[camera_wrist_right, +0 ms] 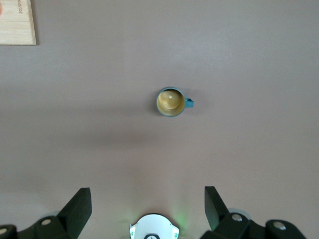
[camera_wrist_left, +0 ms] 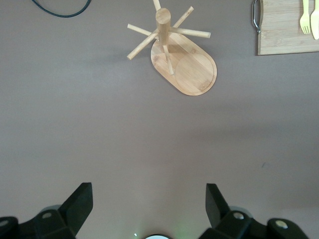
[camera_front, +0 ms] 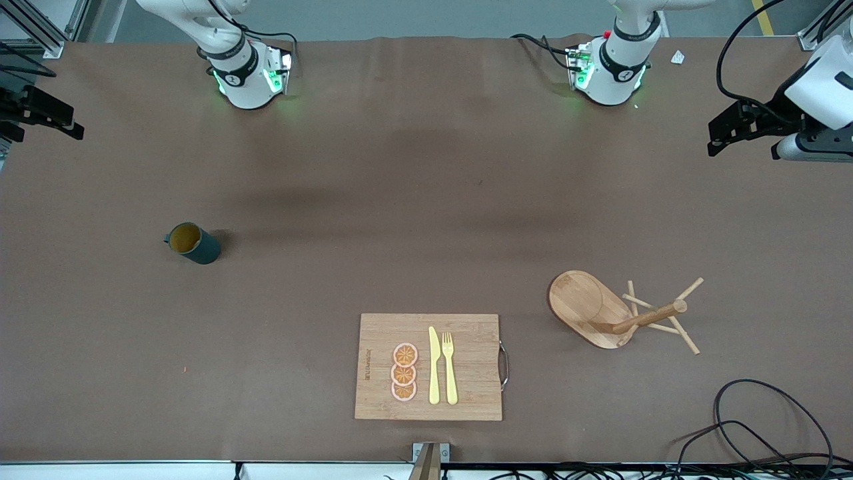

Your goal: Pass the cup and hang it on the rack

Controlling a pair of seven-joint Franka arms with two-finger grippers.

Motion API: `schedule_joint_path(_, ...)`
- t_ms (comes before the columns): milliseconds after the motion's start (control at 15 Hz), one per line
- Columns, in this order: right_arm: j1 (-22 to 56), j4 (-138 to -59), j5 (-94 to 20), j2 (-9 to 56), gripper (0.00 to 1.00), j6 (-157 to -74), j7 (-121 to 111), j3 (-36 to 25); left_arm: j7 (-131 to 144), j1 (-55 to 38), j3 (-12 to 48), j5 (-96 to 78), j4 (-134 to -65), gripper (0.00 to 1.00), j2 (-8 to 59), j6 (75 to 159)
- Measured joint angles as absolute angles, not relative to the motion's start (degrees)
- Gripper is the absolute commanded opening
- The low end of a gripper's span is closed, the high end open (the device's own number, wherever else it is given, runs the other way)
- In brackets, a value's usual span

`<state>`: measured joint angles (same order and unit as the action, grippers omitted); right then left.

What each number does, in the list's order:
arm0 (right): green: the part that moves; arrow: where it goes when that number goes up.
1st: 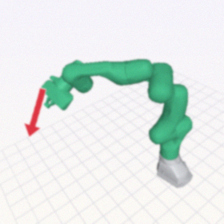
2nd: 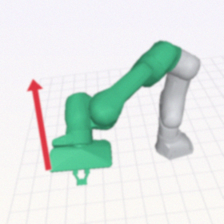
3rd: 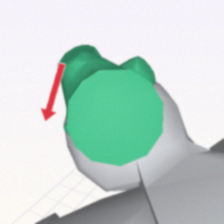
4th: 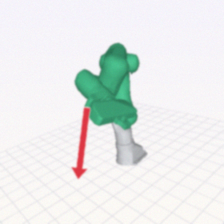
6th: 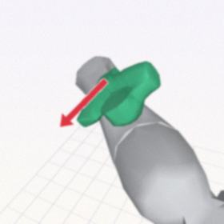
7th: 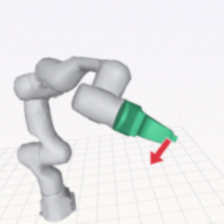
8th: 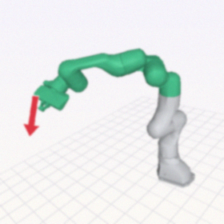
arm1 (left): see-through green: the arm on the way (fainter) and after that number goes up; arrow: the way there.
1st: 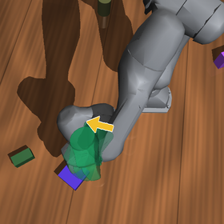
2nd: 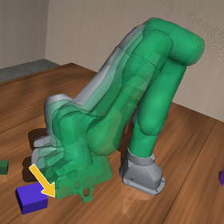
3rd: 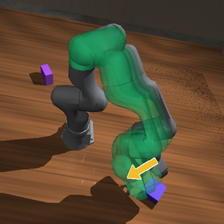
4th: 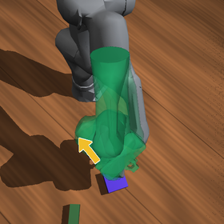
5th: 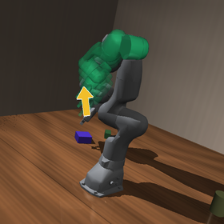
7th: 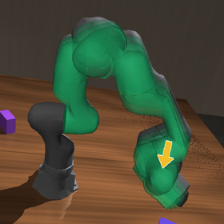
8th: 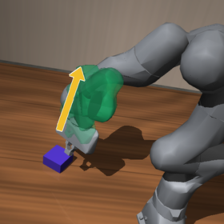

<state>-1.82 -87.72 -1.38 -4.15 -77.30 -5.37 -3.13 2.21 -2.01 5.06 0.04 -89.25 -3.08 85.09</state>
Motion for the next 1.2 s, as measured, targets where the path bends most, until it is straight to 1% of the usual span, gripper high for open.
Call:
schedule_joint_path(864, -1.85, -87.05, -1.33, -3.87, 1.00, -77.33, -5.35, -3.13, 2.23, -1.68, 4.84, 0.04, -88.48, 1.00, -3.12, 84.45)
schedule_joint_path(997, -1.97, -87.69, -1.30, -2.08, 1.00, -79.11, -5.35, -3.20, 2.23, -1.68, 4.85, 0.04, -88.47, 1.00, -3.12, 84.45)
schedule_joint_path(1197, -3.38, -88.88, -1.25, 5.09, 1.00, -84.68, -8.02, -3.28, 2.23, -1.70, 4.88, 0.04, -88.40, 1.00, -3.14, 84.44)
